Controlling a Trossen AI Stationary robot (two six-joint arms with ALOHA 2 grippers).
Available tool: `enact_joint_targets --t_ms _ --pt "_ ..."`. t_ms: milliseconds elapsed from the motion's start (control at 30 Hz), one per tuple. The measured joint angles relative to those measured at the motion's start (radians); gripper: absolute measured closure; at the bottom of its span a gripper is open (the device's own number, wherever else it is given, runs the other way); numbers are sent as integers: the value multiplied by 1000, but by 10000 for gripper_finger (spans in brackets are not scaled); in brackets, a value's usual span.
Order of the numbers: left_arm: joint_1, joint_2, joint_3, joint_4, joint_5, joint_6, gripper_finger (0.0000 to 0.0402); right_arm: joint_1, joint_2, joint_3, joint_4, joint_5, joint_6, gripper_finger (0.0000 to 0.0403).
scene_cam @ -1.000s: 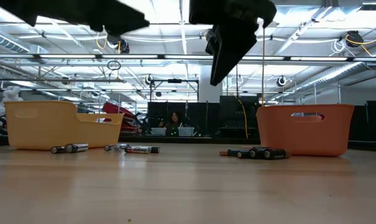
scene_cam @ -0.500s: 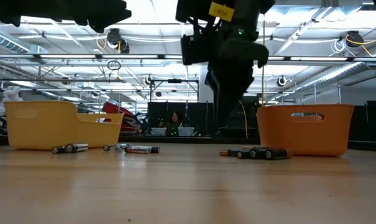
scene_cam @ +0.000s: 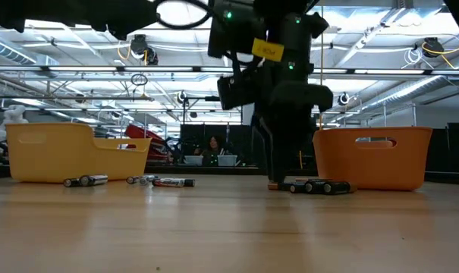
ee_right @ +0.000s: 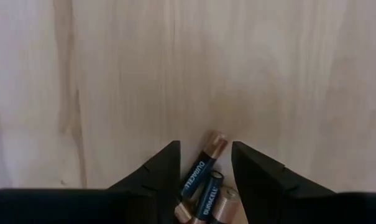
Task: Sort batteries
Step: Put the black battery into the orange bin
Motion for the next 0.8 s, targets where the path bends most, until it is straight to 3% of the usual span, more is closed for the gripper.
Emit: enact_joint_targets --t_ms 267,367,500,800 --pt "0 0 0 0 -3 0 187 0 41 5 -13 -1 -38 275" --pt "0 0 0 1 -6 0 187 1 44 5 -14 -1 -80 308" --pt "0 0 0 1 -11 0 187 1 45 4 -15 0 -133 383" --pt "0 0 0 1 -11 -1 187 -1 43 58 -21 0 -167 397"
